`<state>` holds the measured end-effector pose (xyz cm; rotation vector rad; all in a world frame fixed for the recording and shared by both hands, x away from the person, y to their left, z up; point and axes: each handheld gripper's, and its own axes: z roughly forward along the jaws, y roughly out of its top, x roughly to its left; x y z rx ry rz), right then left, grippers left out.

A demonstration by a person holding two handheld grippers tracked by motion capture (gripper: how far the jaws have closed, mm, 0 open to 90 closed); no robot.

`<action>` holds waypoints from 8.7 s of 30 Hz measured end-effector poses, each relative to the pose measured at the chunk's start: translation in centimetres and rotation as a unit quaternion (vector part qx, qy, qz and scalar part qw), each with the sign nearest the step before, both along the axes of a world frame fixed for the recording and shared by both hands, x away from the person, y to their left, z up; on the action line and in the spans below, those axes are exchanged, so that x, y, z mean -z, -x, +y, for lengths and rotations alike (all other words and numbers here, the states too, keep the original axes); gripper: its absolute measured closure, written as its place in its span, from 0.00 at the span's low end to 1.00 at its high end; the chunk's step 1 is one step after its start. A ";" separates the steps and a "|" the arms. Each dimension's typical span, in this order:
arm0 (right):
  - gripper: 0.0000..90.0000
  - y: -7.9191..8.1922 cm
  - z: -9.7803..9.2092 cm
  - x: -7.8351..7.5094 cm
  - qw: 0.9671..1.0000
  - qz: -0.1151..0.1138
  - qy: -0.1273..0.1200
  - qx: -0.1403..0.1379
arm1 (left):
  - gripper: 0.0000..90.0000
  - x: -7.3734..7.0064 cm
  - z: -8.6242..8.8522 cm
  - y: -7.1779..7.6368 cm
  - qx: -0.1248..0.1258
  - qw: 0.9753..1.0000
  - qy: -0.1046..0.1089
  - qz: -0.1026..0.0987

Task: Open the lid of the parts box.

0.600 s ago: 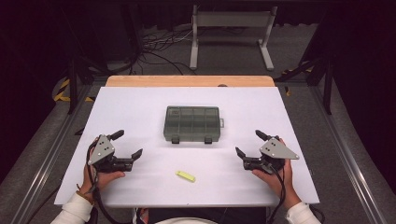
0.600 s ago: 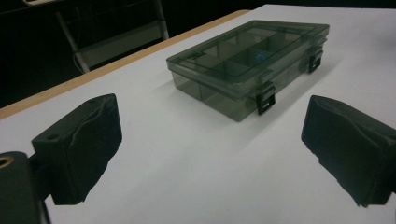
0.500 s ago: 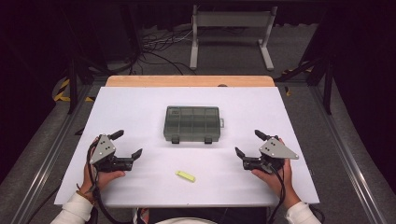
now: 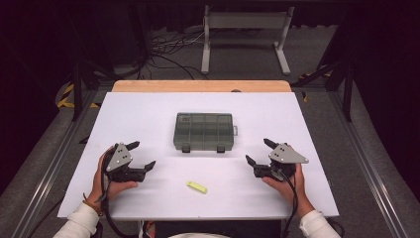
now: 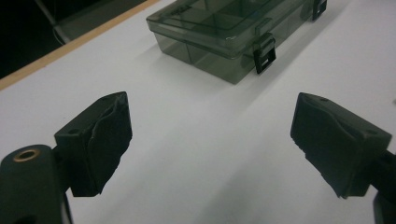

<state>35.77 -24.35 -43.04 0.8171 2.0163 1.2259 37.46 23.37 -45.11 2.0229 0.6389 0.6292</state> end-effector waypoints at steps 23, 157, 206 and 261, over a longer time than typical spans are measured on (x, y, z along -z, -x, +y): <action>0.33 -6.0 5.6 0.6 0.992 0.101 0.045 -0.059 | 0.28 -0.1 -5.5 -5.5 0.029 0.997 -0.018 0.070; 0.85 -12.7 6.5 -4.7 0.997 -0.022 -0.047 0.061 | 0.83 -4.2 -9.2 -13.2 -0.093 0.994 0.048 -0.021; 0.90 -18.0 7.4 0.8 0.987 0.102 -0.012 0.120 | 0.80 -0.4 -10.5 -16.7 -0.143 0.987 0.042 0.062; 0.82 -16.6 7.0 -0.8 0.990 0.094 0.008 0.106 | 0.70 -2.9 -10.1 -14.4 -0.071 0.997 -0.005 0.024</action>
